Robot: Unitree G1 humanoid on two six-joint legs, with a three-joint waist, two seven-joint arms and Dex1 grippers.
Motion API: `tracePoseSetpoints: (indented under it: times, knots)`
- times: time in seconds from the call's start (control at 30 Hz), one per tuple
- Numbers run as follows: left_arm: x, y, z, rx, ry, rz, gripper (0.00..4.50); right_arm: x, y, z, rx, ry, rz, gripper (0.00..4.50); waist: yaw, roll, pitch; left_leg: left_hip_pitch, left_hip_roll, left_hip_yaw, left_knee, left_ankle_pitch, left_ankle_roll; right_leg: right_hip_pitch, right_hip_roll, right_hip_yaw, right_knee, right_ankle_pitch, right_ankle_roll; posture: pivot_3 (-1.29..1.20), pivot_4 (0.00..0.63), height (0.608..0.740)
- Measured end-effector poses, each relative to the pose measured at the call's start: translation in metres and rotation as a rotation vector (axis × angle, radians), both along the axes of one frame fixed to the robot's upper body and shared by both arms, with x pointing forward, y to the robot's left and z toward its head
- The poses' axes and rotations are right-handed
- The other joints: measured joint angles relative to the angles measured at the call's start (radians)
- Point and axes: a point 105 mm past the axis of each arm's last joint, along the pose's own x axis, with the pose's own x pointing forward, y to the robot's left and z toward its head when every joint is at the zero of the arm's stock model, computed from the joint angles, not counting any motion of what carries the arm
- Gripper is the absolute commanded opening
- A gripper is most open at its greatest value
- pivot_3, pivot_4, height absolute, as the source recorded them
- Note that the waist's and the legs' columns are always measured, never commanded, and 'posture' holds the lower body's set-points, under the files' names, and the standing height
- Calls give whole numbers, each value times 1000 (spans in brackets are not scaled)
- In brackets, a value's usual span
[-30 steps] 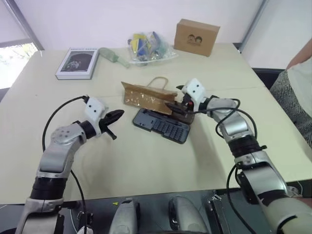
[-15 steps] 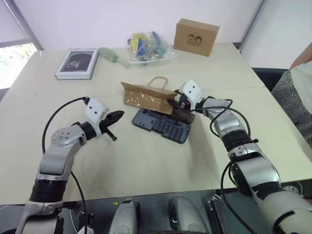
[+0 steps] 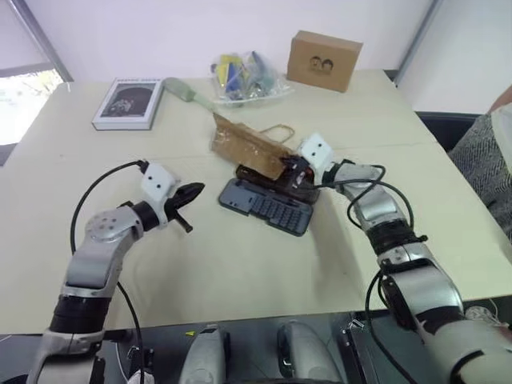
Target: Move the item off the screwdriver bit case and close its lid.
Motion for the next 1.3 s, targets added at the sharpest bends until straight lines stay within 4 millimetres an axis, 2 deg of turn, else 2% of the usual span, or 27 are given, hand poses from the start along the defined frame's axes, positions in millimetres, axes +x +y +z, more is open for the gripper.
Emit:
tracePoseSetpoints:
  times: [0.13, 0.2, 0.33, 0.43, 0.5, 0.57, 0.67, 0.93, 1.03, 1.13, 1.3]
  knots:
    - [1, -3, 0, -3, -2, -10, 0, -7, -13, 25, 22, -63, -40, 24, 1, 0, 0, 0, 0, 0, 0, 0, 0, 0, 0, 0, 0, 0, 0, 0, 150, 740]
    - [3, -6, -1, -3, 2, -23, 0, -9, -27, 38, 37, -98, -92, 24, 2, 0, 0, 0, -1, 0, 0, 0, 0, 0, 0, 0, 0, 0, 0, 0, 150, 740]
    - [4, -12, -4, -6, 10, -43, 0, -9, -78, 63, 21, -173, -275, 24, 4, 0, 0, 0, -1, 1, 0, 0, 0, 0, 0, 0, -1, 0, 0, 0, 150, 740]
    - [5, -12, -5, -5, 9, -46, 0, -11, -116, 69, -28, -214, -411, 24, 2, 0, 0, 0, -1, 4, 0, 0, 0, 0, 1, 0, -1, 0, 0, 0, 150, 740]
    - [6, -14, -5, -9, 10, -50, 0, -12, -137, 63, -82, -216, -488, 24, -1, 0, 0, 1, -1, 6, 0, 0, 0, 0, 2, 1, -1, 0, 0, 0, 150, 740]
    - [6, -16, -5, -9, 4, -59, 0, -12, -160, 47, -129, -182, -569, 24, -2, 0, 0, 1, -1, 7, 0, 0, 0, 0, 2, 2, -1, 0, 0, 0, 150, 740]
    - [7, -16, -6, -5, 4, -59, 0, -13, -180, 20, -153, -113, -642, 24, -6, 0, 0, 1, 0, 9, 0, 0, 0, 0, 3, 4, 0, 0, 0, 0, 150, 740]
    - [6, -18, -9, 7, 8, -64, 0, -10, -194, -22, -167, -60, -744, 24, -4, 0, 0, 1, 0, 11, 0, 0, 0, -1, 3, 6, 0, 0, 0, 0, 150, 740]
    - [6, -18, -9, 6, 9, -64, 0, -8, -198, -29, -152, -55, -786, 24, -4, 0, 0, 1, 0, 11, 0, 0, 0, -1, 3, 7, 0, 0, 0, 0, 150, 740]
    - [6, -18, -10, 6, 11, -63, 0, -8, -199, -29, -146, -60, -797, 879, -3, 0, 0, 1, 0, 11, 0, 0, 0, -1, 3, 7, 0, 0, 0, 0, 150, 740]
    - [6, -18, -10, 5, 11, -64, 0, -11, -193, -31, -146, -47, -750, 3414, -3, 0, 0, 1, 0, 11, 0, 0, 0, -1, 3, 7, 0, 0, 0, 0, 150, 740]
